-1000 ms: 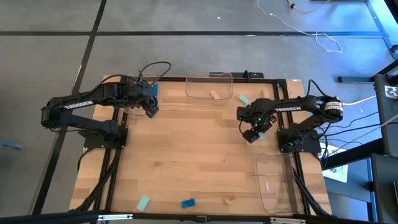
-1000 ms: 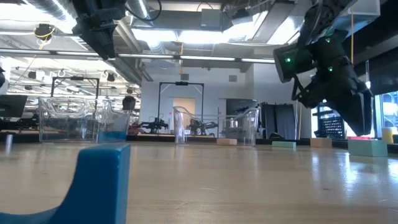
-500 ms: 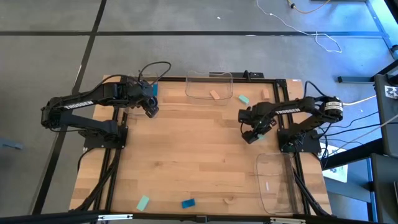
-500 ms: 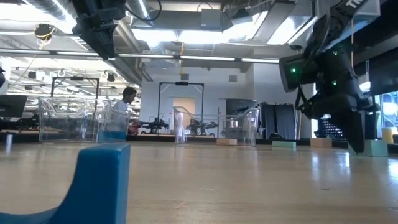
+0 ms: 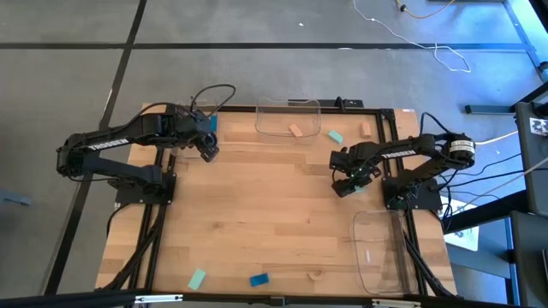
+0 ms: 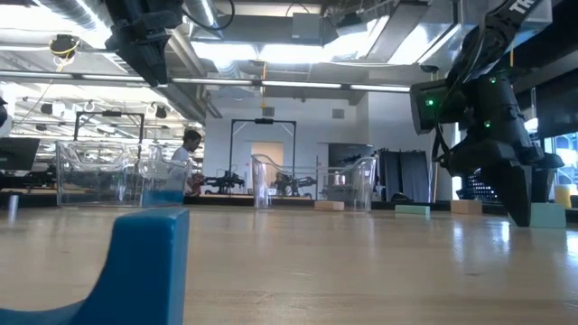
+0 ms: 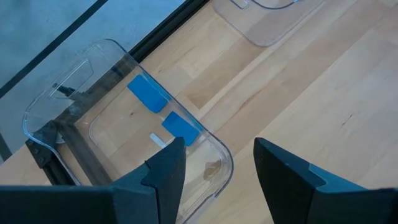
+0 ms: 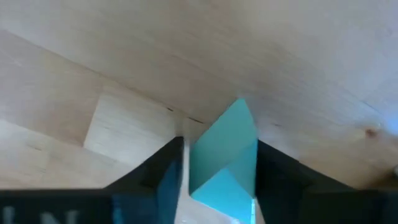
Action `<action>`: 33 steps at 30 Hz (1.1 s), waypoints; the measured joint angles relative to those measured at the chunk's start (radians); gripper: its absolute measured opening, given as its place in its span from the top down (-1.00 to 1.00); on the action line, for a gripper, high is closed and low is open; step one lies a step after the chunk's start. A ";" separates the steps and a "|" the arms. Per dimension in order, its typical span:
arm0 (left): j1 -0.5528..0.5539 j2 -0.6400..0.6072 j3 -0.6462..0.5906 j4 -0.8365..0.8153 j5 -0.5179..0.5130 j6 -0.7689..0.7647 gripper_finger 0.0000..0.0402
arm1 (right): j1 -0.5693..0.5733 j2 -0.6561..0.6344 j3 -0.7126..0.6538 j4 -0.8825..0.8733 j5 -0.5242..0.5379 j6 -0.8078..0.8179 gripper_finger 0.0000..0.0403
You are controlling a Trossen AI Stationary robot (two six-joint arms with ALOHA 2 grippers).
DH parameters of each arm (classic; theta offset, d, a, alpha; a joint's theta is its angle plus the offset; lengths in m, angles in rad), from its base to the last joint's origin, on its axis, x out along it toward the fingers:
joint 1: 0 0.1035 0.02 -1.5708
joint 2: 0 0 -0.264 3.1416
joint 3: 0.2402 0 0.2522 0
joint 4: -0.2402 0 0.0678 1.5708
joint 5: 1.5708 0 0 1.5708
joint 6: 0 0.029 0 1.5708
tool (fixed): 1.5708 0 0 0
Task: Sort & place blocks by color
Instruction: Put the middle right light blue block into the bottom transparent bin
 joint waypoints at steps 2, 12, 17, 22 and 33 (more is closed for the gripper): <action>0.000 0.000 0.000 0.000 0.000 0.000 0.10 | 0.000 0.000 0.000 0.003 -0.001 0.001 0.33; 0.000 0.000 0.000 -0.001 0.000 0.003 0.10 | 0.000 0.005 0.016 -0.006 0.005 -0.002 0.38; 0.000 0.000 0.000 -0.002 -0.001 0.003 0.10 | 0.001 0.009 0.051 -0.018 0.023 -0.009 0.38; 0.000 0.000 0.000 -0.002 0.000 0.003 0.10 | 0.001 0.009 0.079 -0.007 0.028 -0.035 0.38; 0.000 0.000 0.000 -0.003 0.148 0.155 0.10 | 0.021 0.007 0.263 -0.112 -0.016 -0.140 0.38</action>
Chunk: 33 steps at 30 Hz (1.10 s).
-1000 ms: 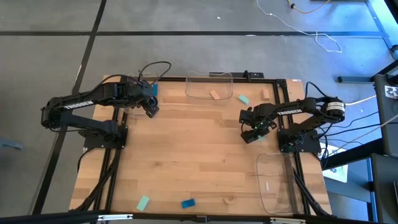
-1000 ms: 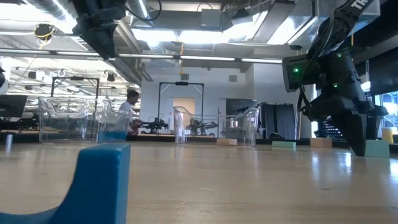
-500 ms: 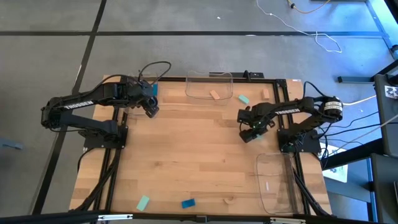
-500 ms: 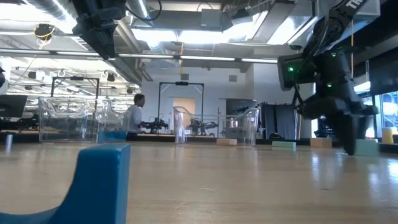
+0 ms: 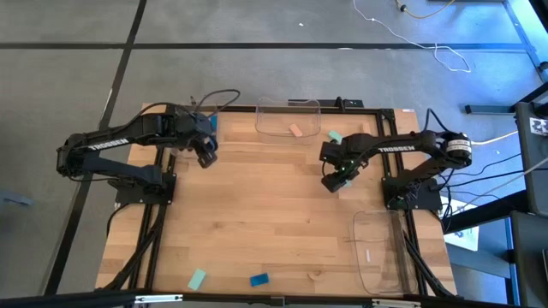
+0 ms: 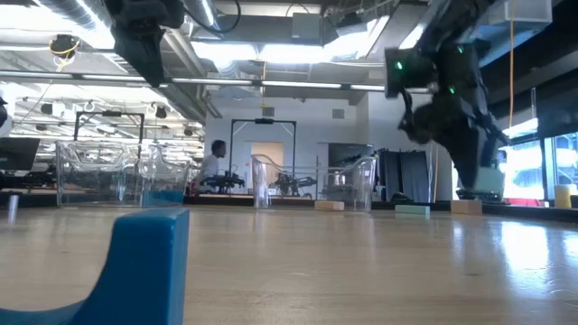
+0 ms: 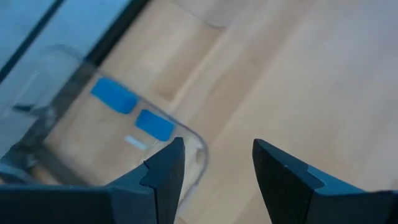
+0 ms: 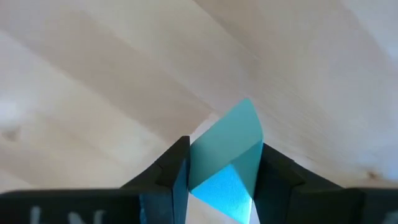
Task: Sort & place blocks by color
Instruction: Put the middle right light blue block into the bottom transparent bin
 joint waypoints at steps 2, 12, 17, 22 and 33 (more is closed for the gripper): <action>0.000 0.000 0.000 0.000 0.052 0.052 0.10 | 0.014 -0.001 0.058 -0.049 0.021 -0.006 0.38; 0.000 0.000 0.000 0.000 0.147 0.136 0.10 | 0.133 -0.002 0.341 -0.364 0.096 0.007 0.38; 0.000 0.000 0.000 0.000 0.185 0.139 0.10 | 0.240 -0.003 0.439 -0.439 0.095 0.044 0.38; 0.000 0.000 0.000 0.000 0.187 0.140 0.10 | 0.369 -0.003 0.502 -0.508 0.085 0.171 0.38; 0.000 0.000 0.000 0.000 0.187 0.139 0.10 | 0.665 -0.003 0.542 -0.556 0.028 0.615 0.38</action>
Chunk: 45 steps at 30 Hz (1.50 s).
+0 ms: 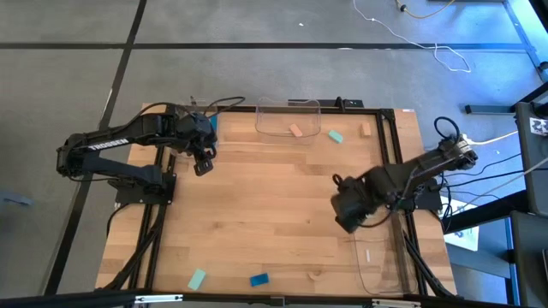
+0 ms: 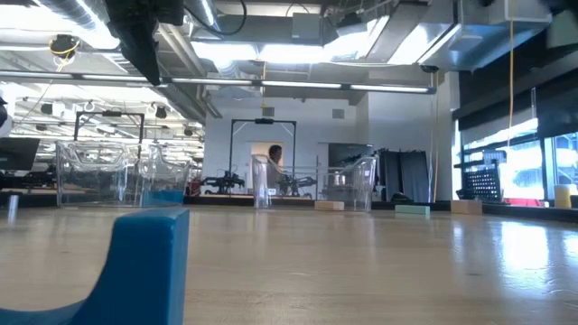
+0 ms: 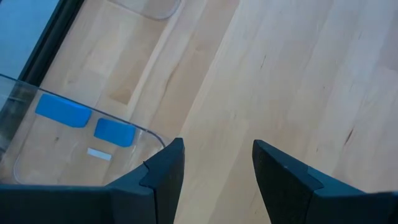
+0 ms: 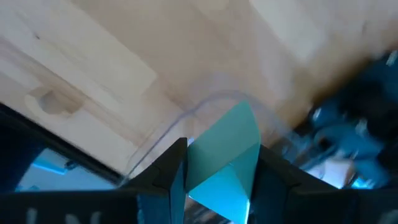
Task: Sort & place blocks by color
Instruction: Put the middle right light blue block into the bottom transparent bin
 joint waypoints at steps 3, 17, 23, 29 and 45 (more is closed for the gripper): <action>0.000 0.000 0.000 0.000 0.000 0.013 0.10 | 0.077 0.000 0.000 -0.005 -0.027 0.144 0.38; 0.000 0.000 0.000 0.000 0.000 0.050 0.10 | 0.311 0.000 -0.115 0.054 -0.098 0.598 0.38; 0.000 0.000 0.000 0.000 0.000 0.050 0.10 | 0.316 0.000 -0.284 0.225 -0.102 0.598 0.38; 0.000 0.000 0.000 0.000 0.003 0.049 0.10 | 0.316 0.000 -0.472 0.498 -0.103 0.597 0.38; 0.000 0.000 0.000 0.000 0.004 0.049 0.10 | 0.316 0.000 -0.603 0.629 -0.147 0.593 0.38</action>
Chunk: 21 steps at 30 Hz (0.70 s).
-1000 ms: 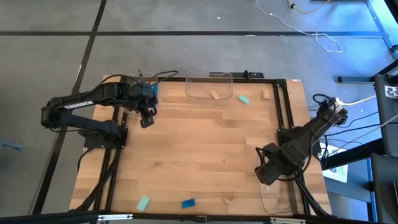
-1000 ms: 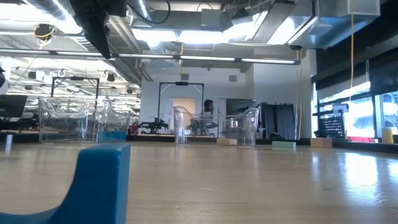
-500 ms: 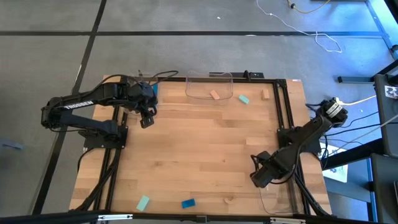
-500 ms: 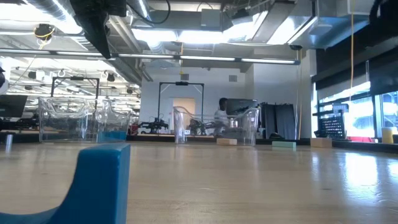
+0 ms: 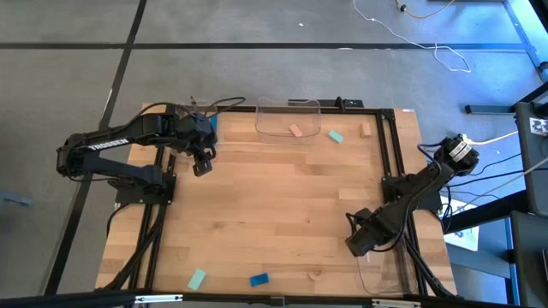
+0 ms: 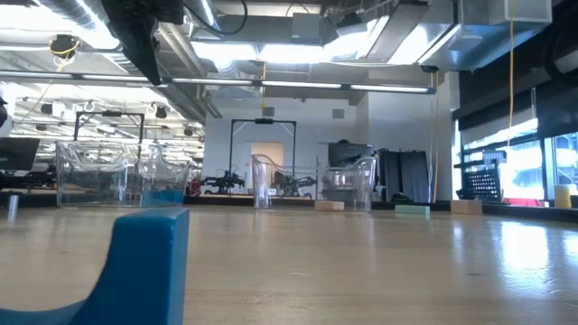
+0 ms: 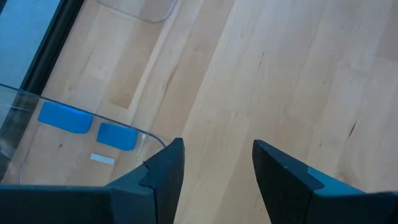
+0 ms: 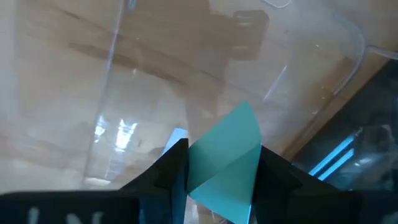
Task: Sort & place blocks by color
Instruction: Put the middle right light blue block into the bottom transparent bin, then put the top light blue block into the bottom transparent bin
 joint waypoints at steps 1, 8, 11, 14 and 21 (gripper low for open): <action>0.000 0.000 0.000 0.000 0.000 0.000 0.10 | 0.000 0.000 0.000 0.004 0.000 0.000 0.38; 0.000 0.000 0.000 0.000 0.000 0.000 0.10 | 0.000 0.000 0.000 0.018 0.000 -0.002 0.19; 0.000 0.000 0.000 0.000 0.000 0.000 0.10 | 0.000 0.000 0.000 0.018 0.000 -0.002 0.11; 0.000 0.000 0.000 0.000 0.000 0.000 0.10 | -0.002 0.000 0.000 0.018 -0.010 0.004 0.11; 0.000 0.000 0.000 0.000 0.000 0.000 0.10 | -0.044 -0.007 0.049 0.008 -0.069 -0.002 0.13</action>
